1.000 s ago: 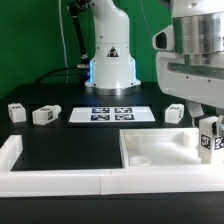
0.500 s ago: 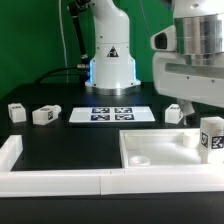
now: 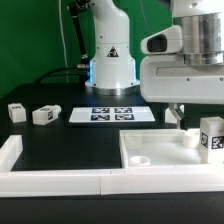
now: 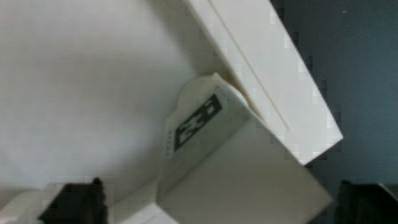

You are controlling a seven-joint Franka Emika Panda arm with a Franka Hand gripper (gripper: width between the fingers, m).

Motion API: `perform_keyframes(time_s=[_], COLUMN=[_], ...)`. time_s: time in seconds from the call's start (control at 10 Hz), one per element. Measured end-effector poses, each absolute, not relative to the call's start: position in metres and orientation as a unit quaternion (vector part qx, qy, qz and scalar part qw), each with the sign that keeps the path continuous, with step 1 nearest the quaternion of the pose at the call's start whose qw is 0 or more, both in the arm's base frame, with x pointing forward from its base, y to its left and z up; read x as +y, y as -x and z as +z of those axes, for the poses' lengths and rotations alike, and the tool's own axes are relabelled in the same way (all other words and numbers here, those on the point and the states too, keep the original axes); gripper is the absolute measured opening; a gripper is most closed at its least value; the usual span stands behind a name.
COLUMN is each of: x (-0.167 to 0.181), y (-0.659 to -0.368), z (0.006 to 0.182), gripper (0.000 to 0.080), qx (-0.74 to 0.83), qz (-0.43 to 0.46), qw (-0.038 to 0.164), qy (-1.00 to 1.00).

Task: Assemble square table

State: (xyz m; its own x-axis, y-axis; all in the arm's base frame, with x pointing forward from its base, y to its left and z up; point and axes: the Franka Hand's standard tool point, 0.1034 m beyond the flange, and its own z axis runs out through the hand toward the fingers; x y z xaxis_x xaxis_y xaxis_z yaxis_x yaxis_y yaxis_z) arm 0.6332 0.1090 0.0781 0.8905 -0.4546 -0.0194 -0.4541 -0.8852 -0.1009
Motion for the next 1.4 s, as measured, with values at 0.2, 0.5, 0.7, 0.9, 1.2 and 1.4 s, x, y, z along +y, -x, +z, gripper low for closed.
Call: perform_keyframes(time_s=[0.2, 0.5, 0.7, 0.9, 1.2, 1.4], x=[0.1116, 0.1100, 0.1099, 0.1112, 0.1122, 0.1126], y=[-0.6336, -0.6353, -0.6352, -0.6350, -0.6356, -0.6347], z=[0.0799, 0.0793, 0.0790, 0.0788, 0.0780, 0.0777], gripper=[0.0649, 0.0649, 0.0378, 0.0288, 0.0288, 0.0288], qx=[0.067, 0.050, 0.052, 0.146, 0.281, 0.409], qz=[-0.011, -0.024, -0.024, -0.020, -0.014, 0.006], qw=[0.030, 0.031, 0.031, 0.035, 0.041, 0.037], qy=[0.997, 0.998, 0.998, 0.988, 0.959, 0.912])
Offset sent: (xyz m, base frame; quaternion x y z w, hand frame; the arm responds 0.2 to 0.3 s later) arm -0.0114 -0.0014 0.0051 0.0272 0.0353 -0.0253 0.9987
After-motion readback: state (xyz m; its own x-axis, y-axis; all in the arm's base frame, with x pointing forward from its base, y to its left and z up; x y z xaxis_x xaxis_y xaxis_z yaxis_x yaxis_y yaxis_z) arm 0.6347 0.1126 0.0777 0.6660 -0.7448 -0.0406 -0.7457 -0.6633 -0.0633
